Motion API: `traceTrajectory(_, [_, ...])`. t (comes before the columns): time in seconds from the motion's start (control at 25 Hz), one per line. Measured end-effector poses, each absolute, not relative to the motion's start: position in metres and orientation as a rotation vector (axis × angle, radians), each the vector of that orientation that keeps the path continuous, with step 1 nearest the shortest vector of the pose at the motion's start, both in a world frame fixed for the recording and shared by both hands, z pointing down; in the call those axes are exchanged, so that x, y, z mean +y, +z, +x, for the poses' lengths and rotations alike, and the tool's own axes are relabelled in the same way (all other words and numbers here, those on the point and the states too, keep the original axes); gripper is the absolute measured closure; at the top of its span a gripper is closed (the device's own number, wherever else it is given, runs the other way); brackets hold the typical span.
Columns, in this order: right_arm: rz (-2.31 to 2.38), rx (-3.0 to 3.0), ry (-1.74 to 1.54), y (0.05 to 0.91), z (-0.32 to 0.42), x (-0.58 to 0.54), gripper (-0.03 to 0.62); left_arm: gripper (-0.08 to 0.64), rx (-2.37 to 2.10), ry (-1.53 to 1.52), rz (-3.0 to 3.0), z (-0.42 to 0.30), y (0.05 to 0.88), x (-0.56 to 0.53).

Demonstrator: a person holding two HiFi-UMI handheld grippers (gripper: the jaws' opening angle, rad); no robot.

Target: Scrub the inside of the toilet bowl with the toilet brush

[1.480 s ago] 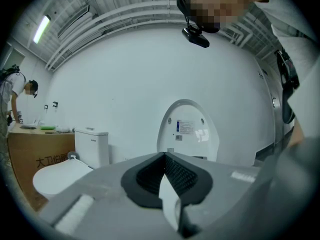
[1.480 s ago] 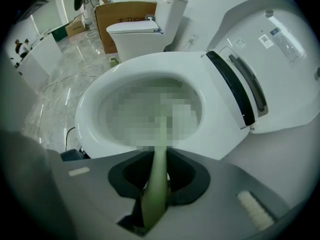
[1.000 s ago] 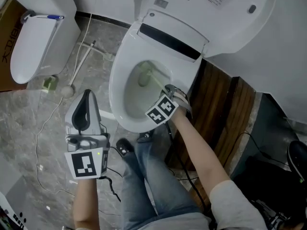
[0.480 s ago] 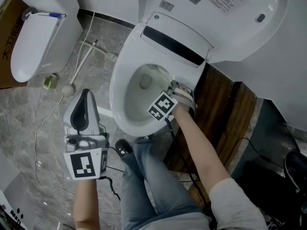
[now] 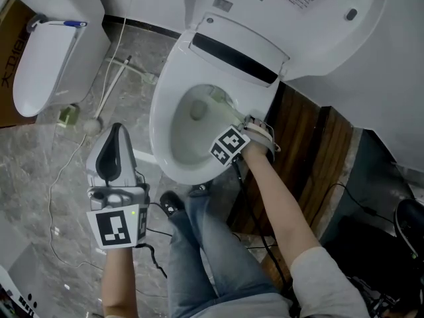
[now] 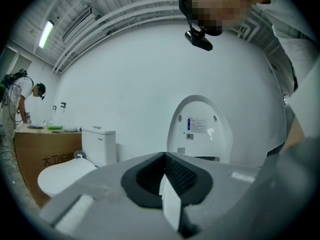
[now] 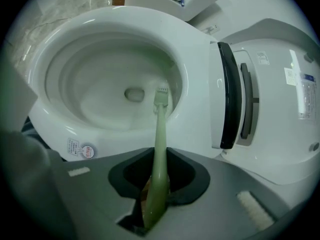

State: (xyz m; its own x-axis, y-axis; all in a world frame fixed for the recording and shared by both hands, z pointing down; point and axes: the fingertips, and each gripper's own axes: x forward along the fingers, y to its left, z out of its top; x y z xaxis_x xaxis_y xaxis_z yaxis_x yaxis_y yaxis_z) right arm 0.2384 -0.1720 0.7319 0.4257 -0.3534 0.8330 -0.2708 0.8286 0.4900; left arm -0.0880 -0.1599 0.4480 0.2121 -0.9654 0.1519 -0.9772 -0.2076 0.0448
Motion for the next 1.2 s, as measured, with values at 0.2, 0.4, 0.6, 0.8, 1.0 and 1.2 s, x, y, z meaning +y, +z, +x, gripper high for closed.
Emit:
traceTrajectory(0.2, [0.567, -1.126, -0.012, 0.733, 0.236, -0.15, 0.52, 0.558, -1.88, 0.127, 2.361, -0.089, 0.444, -0.15])
traceTrajectory(0.4, [0.493, -1.093, 0.028, 0.737, 0.228, -0.13, 0.52, 0.558, -1.865, 0.099, 2.375, -0.093, 0.442, -0.14])
traceTrajectory(0.6, [0.421, -1.059, 0.06, 0.741, 0.222, -0.111, 0.52, 0.558, -1.868, 0.083, 2.371, -0.101, 0.441, -0.13])
traceTrajectory(0.8, [0.365, -1.049, 0.109, 0.747, 0.213, -0.091, 0.52, 0.558, -1.878, 0.093, 2.343, -0.113, 0.444, -0.123])
traceTrajectory(1.0, [0.343, -1.07, 0.173, 0.75, 0.203, -0.074, 0.519, 0.558, -1.884, 0.096, 2.343, -0.122, 0.445, -0.114])
traceTrajectory(1.2, [0.324, -1.103, 0.251, 0.752, 0.191, -0.057, 0.518, 0.558, -1.874, 0.081, 2.368, -0.124, 0.443, -0.109])
